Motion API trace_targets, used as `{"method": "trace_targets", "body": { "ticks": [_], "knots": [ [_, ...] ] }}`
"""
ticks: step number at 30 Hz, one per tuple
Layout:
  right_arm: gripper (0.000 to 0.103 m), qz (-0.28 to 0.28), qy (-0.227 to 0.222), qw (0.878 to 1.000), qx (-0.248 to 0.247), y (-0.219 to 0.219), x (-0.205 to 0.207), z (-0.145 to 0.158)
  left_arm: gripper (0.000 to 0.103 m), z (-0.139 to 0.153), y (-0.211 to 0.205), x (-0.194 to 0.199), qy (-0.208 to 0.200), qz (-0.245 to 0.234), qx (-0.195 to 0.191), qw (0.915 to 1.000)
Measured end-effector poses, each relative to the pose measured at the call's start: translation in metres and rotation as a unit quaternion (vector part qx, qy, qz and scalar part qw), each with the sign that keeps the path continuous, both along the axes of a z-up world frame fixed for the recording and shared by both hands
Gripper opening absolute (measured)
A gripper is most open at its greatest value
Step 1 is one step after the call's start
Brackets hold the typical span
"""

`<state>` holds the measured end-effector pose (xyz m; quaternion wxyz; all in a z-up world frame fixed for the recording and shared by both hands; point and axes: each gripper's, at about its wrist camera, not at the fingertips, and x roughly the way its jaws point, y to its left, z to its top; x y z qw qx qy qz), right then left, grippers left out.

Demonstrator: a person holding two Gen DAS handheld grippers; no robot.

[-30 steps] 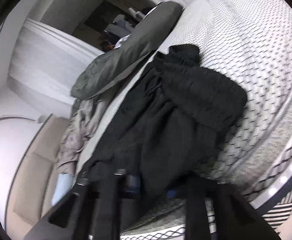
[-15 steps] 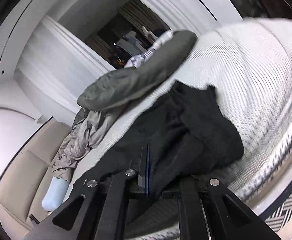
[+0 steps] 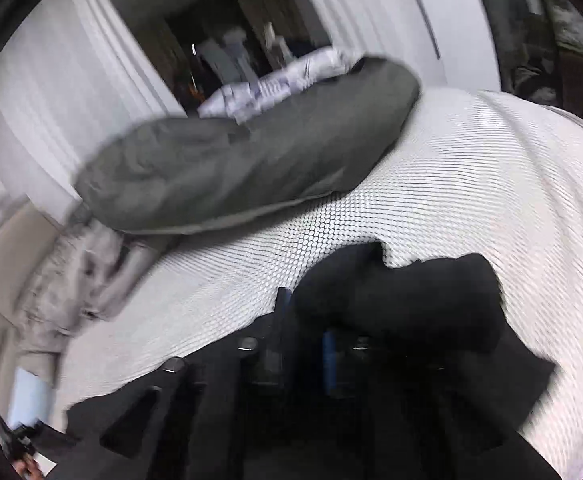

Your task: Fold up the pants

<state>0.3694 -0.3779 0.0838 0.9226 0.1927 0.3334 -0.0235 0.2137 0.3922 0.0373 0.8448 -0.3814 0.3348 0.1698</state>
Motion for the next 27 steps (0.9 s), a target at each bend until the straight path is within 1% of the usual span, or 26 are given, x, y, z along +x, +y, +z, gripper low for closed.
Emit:
{"method": "trace_targets", "body": {
  "ticks": [1,2,4,5,7,8,9,11,12,13,14,16,17,18,19,20,21,22,23,24,25,27],
  "knots": [
    [0.043,-0.003,0.010,1.000,-0.002,0.000,0.022,-0.007,0.053,-0.008,0.006,0.010,0.010,0.008,-0.008,0.9999],
    [0.053,-0.009,0.023,1.000,0.001,-0.001,0.035,-0.014,0.057,-0.012,0.011,0.014,0.015,0.014,-0.016,0.9997],
    [0.054,-0.023,0.039,0.999,0.001,-0.002,0.044,-0.024,0.063,-0.019,0.017,0.014,0.019,0.009,-0.024,0.9995],
    [0.061,-0.022,0.039,0.999,0.003,-0.003,0.043,-0.028,0.067,-0.021,0.017,0.010,0.023,0.004,-0.024,0.9994],
    [0.070,-0.008,0.032,0.999,-0.001,-0.001,0.028,-0.033,0.067,-0.025,0.015,-0.004,0.034,0.004,-0.011,0.9994],
    [0.073,-0.003,0.023,1.000,-0.002,-0.001,0.014,-0.034,0.067,-0.025,0.012,-0.011,0.034,0.003,-0.006,0.9994],
    [0.076,-0.003,0.020,1.000,0.003,-0.001,0.003,-0.035,0.067,-0.027,0.009,-0.020,0.034,0.003,-0.003,0.9994],
    [0.086,0.000,0.008,1.000,0.027,0.002,-0.026,-0.037,0.068,-0.031,-0.004,-0.038,0.020,0.005,-0.007,0.9998],
    [0.087,0.005,-0.002,0.999,0.051,0.002,-0.044,-0.038,0.068,-0.035,-0.014,-0.042,0.014,-0.004,-0.013,0.9998],
    [0.089,0.005,-0.007,0.998,0.065,0.004,-0.056,-0.039,0.068,-0.041,-0.021,-0.048,0.013,-0.012,-0.017,0.9997],
    [0.090,0.009,-0.002,0.997,0.072,0.007,-0.066,-0.040,0.067,-0.049,-0.031,-0.049,0.013,-0.027,-0.027,0.9992],
    [0.090,0.026,0.002,0.996,0.085,0.015,-0.084,-0.042,0.067,-0.063,-0.048,-0.041,0.022,-0.052,-0.038,0.9977],
    [0.090,0.029,-0.003,0.995,0.093,0.018,-0.096,-0.043,0.065,-0.070,-0.057,-0.037,0.027,-0.056,-0.034,0.9975],
    [0.091,0.037,-0.007,0.994,0.102,0.022,-0.111,-0.045,0.056,-0.075,-0.062,-0.030,0.036,-0.056,-0.027,0.9974],
    [0.091,0.040,-0.010,0.993,0.107,0.024,-0.117,-0.046,0.045,-0.079,-0.065,-0.024,0.044,-0.052,-0.015,0.9976],
    [0.091,0.045,-0.015,0.993,0.113,0.025,-0.127,-0.049,0.016,-0.081,-0.066,-0.021,0.054,-0.046,-0.001,0.9975],
    [0.091,0.047,-0.017,0.992,0.116,0.025,-0.135,-0.052,0.001,-0.082,-0.065,-0.021,0.056,-0.047,-0.001,0.9974],
    [0.091,0.047,-0.016,0.992,0.114,0.027,-0.139,-0.054,0.000,-0.081,-0.064,-0.026,0.046,-0.053,-0.016,0.9974],
    [0.091,0.047,-0.015,0.993,0.111,0.025,-0.143,-0.057,0.000,-0.075,-0.064,-0.034,0.036,-0.055,-0.020,0.9976],
    [0.091,0.043,-0.015,0.993,0.110,0.024,-0.147,-0.060,0.000,-0.067,-0.065,-0.044,0.025,-0.056,-0.014,0.9980],
    [0.091,0.041,-0.016,0.993,0.107,0.023,-0.147,-0.060,0.000,-0.064,-0.066,-0.049,0.027,-0.055,-0.005,0.9981],
    [0.091,0.038,-0.014,0.994,0.101,0.020,-0.149,-0.063,0.003,-0.066,-0.068,-0.050,0.049,-0.051,0.011,0.9974]
  ]
}}
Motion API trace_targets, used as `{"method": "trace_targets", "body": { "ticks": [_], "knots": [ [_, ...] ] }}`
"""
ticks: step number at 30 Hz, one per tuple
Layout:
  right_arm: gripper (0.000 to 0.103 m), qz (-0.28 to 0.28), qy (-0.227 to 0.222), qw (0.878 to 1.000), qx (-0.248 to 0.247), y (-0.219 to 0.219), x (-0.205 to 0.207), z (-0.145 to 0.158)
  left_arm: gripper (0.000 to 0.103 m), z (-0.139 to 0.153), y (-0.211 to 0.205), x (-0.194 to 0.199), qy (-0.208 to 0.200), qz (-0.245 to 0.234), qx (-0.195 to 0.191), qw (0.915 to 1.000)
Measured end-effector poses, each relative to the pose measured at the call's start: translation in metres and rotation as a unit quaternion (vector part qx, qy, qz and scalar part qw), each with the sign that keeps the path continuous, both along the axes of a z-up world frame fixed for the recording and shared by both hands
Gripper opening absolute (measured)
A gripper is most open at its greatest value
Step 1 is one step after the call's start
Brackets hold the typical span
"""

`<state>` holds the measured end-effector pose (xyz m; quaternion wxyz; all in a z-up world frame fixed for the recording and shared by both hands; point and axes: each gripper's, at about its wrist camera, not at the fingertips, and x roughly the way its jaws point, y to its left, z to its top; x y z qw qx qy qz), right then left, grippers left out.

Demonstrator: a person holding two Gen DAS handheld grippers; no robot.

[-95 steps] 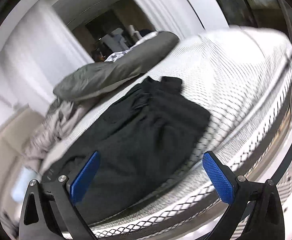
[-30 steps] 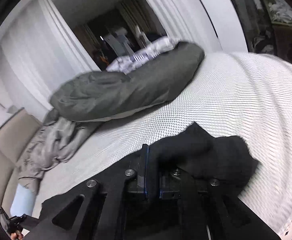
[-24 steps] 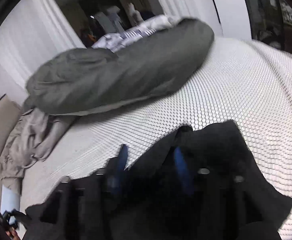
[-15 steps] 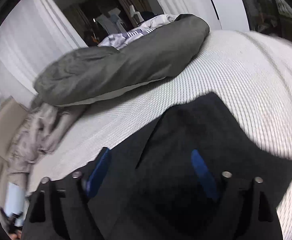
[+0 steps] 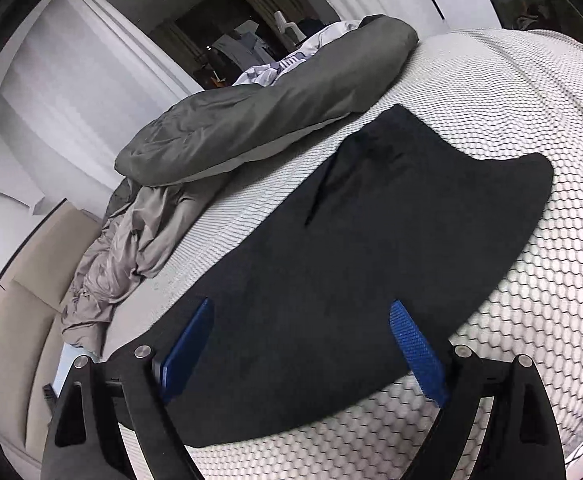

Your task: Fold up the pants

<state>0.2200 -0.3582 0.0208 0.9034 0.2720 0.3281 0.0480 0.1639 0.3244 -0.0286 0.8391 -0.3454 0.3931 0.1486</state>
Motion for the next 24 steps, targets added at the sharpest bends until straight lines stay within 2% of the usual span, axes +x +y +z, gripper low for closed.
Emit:
{"method": "trace_targets", "body": {
  "ticks": [2,4,5,6,7,8,9,11,13,16,19,21,22,23,24],
  "knots": [
    [0.091,0.008,0.003,1.000,0.001,0.001,0.003,-0.004,0.006,-0.012,0.006,0.002,0.025,0.014,0.002,0.9996],
    [0.091,0.011,0.008,1.000,0.011,-0.001,0.006,-0.007,0.007,-0.016,0.010,-0.006,0.016,0.016,-0.023,0.9995],
    [0.091,0.010,0.008,1.000,0.019,-0.003,0.006,-0.008,0.012,-0.011,0.008,-0.012,0.012,0.011,-0.025,0.9996],
    [0.091,0.010,0.008,1.000,0.026,-0.005,0.005,-0.007,0.025,-0.006,0.006,-0.019,0.007,0.005,-0.030,0.9995],
    [0.091,0.009,0.007,1.000,0.029,-0.007,0.005,-0.006,0.037,-0.002,0.004,-0.028,-0.006,-0.004,-0.052,0.9986],
    [0.091,0.007,0.008,0.999,0.031,-0.009,0.006,-0.006,0.063,0.000,0.002,-0.036,-0.027,-0.006,-0.081,0.9963],
    [0.091,0.005,0.011,0.999,0.032,-0.012,0.005,-0.007,0.072,0.001,-0.001,-0.040,-0.037,-0.007,-0.094,0.9949],
    [0.091,0.005,0.019,0.999,0.041,-0.020,0.004,-0.010,0.072,-0.004,-0.011,-0.031,-0.024,-0.022,-0.088,0.9956],
    [0.091,0.003,0.025,0.998,0.061,-0.030,0.003,-0.013,0.072,-0.011,-0.013,-0.018,-0.009,-0.017,-0.079,0.9967],
    [0.091,-0.001,0.030,0.995,0.092,-0.050,0.000,-0.019,0.072,-0.017,-0.013,-0.001,-0.020,0.004,-0.072,0.9972],
    [0.091,-0.025,0.049,0.994,0.098,-0.078,-0.006,-0.028,0.051,-0.017,-0.011,0.014,-0.009,0.023,-0.046,0.9986],
    [0.091,-0.040,0.062,0.992,0.099,-0.093,-0.008,-0.036,0.021,-0.022,-0.009,0.014,-0.004,0.043,-0.041,0.9982],
    [0.090,-0.041,0.058,0.990,0.118,-0.103,-0.008,-0.041,0.012,-0.024,-0.006,0.018,-0.006,0.051,-0.042,0.9978],
    [0.090,-0.040,0.054,0.989,0.132,-0.108,-0.008,-0.044,0.005,-0.025,-0.005,0.018,-0.007,0.057,-0.043,0.9974],
    [0.090,-0.033,0.044,0.987,0.148,-0.114,-0.004,-0.046,0.003,-0.025,-0.003,0.017,-0.013,0.059,-0.051,0.9969]
  ]
}}
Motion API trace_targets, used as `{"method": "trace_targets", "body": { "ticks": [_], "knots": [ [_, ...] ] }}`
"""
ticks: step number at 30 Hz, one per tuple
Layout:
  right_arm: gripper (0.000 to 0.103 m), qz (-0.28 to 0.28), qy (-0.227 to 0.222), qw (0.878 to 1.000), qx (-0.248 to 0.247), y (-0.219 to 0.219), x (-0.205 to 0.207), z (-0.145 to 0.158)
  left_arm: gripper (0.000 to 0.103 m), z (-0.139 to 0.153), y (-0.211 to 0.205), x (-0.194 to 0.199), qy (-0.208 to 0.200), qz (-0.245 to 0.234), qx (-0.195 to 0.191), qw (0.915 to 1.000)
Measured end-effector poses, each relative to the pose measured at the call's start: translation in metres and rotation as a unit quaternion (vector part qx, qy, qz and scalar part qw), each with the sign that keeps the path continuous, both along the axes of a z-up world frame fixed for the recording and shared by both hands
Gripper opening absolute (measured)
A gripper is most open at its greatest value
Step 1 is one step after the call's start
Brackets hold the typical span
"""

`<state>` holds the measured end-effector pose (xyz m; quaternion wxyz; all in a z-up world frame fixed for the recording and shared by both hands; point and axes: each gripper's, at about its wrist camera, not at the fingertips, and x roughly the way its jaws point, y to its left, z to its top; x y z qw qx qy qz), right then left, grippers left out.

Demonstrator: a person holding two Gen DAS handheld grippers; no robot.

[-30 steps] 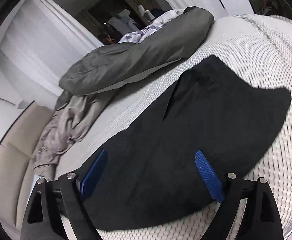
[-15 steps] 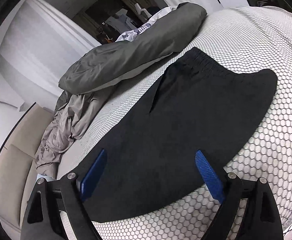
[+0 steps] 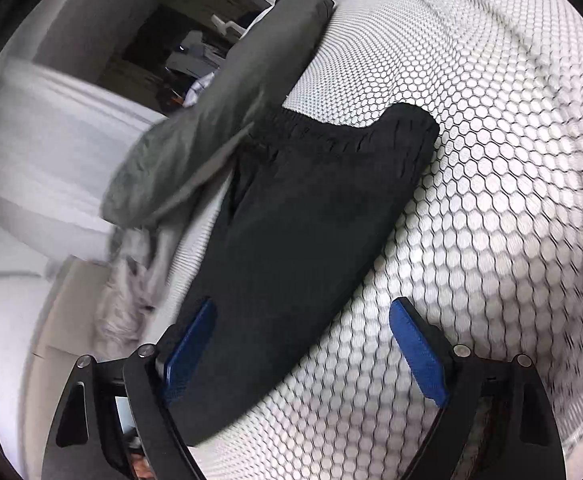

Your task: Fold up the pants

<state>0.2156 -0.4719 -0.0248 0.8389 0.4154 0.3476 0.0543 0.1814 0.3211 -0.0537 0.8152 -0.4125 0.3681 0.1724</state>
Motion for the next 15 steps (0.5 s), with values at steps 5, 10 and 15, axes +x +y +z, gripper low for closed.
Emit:
{"method": "trace_targets", "body": {
  "ticks": [5,10,15],
  "knots": [
    [0.043,-0.025,-0.046,0.993,0.109,-0.016,0.029,-0.023,0.002,0.007,0.008,-0.016,-0.014,-0.007,0.015,0.9998],
    [0.010,-0.036,-0.036,0.996,0.071,-0.005,0.042,-0.020,0.002,0.020,-0.002,-0.048,-0.017,-0.009,0.036,0.9991],
    [0.003,-0.018,-0.035,0.999,0.016,-0.016,0.001,0.002,0.003,0.031,-0.026,-0.112,-0.017,-0.022,0.094,0.9952]
  ]
}}
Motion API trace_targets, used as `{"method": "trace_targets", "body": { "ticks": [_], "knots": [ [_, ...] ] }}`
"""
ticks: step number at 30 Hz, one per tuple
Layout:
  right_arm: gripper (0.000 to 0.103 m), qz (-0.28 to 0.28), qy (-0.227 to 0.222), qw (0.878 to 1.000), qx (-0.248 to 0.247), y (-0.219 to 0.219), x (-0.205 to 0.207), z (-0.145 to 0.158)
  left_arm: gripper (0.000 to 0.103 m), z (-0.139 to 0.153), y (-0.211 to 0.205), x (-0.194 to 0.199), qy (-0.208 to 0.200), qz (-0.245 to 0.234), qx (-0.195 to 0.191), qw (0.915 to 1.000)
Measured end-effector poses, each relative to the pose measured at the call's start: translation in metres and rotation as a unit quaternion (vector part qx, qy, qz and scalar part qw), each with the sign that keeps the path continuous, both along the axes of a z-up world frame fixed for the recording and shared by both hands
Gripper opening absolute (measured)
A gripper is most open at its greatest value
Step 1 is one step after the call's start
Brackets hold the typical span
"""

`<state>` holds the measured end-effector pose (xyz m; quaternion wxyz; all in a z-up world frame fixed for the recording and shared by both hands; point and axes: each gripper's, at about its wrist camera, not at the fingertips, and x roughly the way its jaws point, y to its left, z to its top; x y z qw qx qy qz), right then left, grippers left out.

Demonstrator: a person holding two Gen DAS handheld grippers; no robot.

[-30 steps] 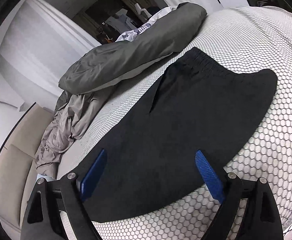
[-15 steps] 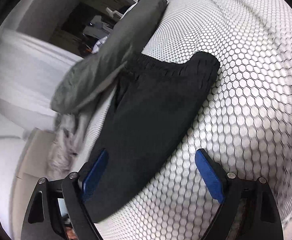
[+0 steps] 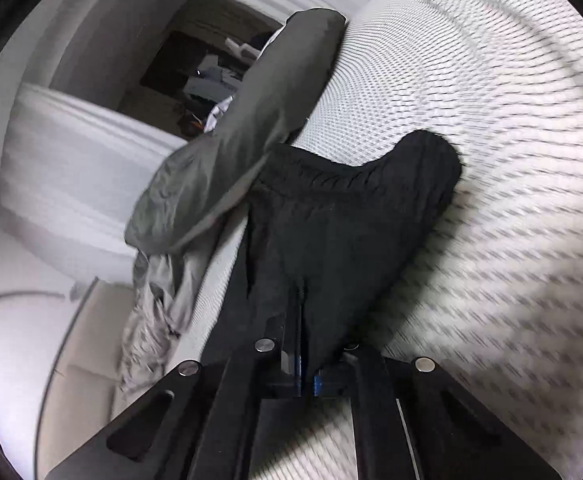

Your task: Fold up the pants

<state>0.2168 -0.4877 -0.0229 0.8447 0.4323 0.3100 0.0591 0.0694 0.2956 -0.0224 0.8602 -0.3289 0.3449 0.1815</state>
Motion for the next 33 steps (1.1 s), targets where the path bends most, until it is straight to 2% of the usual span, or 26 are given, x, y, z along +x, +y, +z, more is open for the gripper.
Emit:
{"method": "trace_targets", "body": {
  "ticks": [3,4,5,6,7,9,10,13,14,15,16,17,18,19,20,22,23,25,27,28,32,33],
  "knots": [
    [0.003,0.005,0.025,1.000,-0.012,-0.003,-0.033,0.000,0.004,-0.005,-0.005,-0.032,0.003,0.001,0.002,1.0000],
    [0.008,0.006,0.039,0.999,-0.028,-0.002,-0.039,-0.002,0.006,-0.008,-0.005,-0.040,0.012,-0.002,0.004,0.9999],
    [0.021,0.005,0.068,0.996,-0.055,0.000,-0.043,-0.004,0.008,-0.009,-0.005,-0.043,0.019,-0.006,0.008,0.9998],
    [0.024,-0.002,0.084,0.994,-0.076,0.004,-0.054,-0.004,0.012,-0.010,-0.005,-0.047,0.024,-0.010,0.012,0.9996],
    [0.026,-0.008,0.082,0.992,-0.090,0.003,-0.059,-0.002,0.015,-0.007,-0.007,-0.051,0.026,-0.011,0.023,0.9993],
    [0.041,-0.044,0.081,0.983,-0.159,0.002,-0.071,0.017,0.025,0.003,-0.014,-0.060,0.031,0.003,0.067,0.9973],
    [0.050,-0.072,0.067,0.975,-0.198,0.003,-0.080,0.032,0.027,0.010,-0.022,-0.068,0.029,0.020,0.099,0.9945],
    [0.052,-0.101,0.007,0.962,-0.253,0.010,-0.098,0.066,0.047,0.029,-0.047,-0.087,0.008,0.033,0.142,0.9893],
    [0.058,-0.094,-0.019,0.960,-0.262,0.016,-0.101,0.075,0.055,0.035,-0.058,-0.091,-0.008,0.028,0.154,0.9877],
    [0.063,-0.071,-0.049,0.959,-0.271,0.029,-0.101,0.084,0.062,0.041,-0.071,-0.093,-0.022,0.013,0.171,0.9850],
    [0.076,-0.044,-0.068,0.958,-0.276,0.042,-0.098,0.088,0.066,0.045,-0.080,-0.090,-0.028,-0.003,0.180,0.9833],
    [0.088,-0.017,-0.079,0.956,-0.281,0.053,-0.094,0.088,0.074,0.048,-0.089,-0.085,-0.032,-0.025,0.186,0.9818],
    [0.093,0.030,-0.088,0.950,-0.297,0.075,-0.085,0.087,0.080,0.051,-0.098,-0.078,-0.037,-0.046,0.186,0.9807],
    [0.096,0.052,-0.087,0.946,-0.309,0.084,-0.084,0.084,0.082,0.052,-0.108,-0.070,-0.042,-0.074,0.183,0.9795],
    [0.096,0.087,-0.079,0.934,-0.337,0.108,-0.076,0.079,0.082,0.051,-0.118,-0.061,-0.040,-0.097,0.178,0.9784],
    [0.097,0.129,-0.064,0.920,-0.366,0.140,-0.064,0.069,0.082,0.046,-0.142,-0.041,-0.034,-0.148,0.166,0.9743],
    [0.097,0.147,-0.059,0.915,-0.371,0.153,-0.061,0.064,0.083,0.043,-0.152,-0.034,-0.033,-0.166,0.164,0.9718],
    [0.097,0.210,-0.048,0.897,-0.387,0.188,-0.055,0.049,0.089,0.037,-0.178,-0.018,-0.028,-0.201,0.165,0.9653],
    [0.097,0.268,-0.053,0.865,-0.420,0.223,-0.056,0.036,0.102,0.030,-0.210,-0.005,-0.021,-0.241,0.174,0.9546],
    [0.097,0.293,-0.049,0.849,-0.438,0.239,-0.056,0.026,0.102,0.026,-0.222,0.000,-0.019,-0.251,0.177,0.9516],
    [0.097,0.346,-0.021,0.806,-0.479,0.254,-0.058,-0.008,0.102,0.005,-0.256,0.017,0.018,-0.289,0.190,0.9382],
    [0.097,0.347,-0.026,0.805,-0.481,0.246,-0.058,-0.007,0.102,-0.002,-0.259,0.020,0.031,-0.289,0.197,0.9363]
  ]
}}
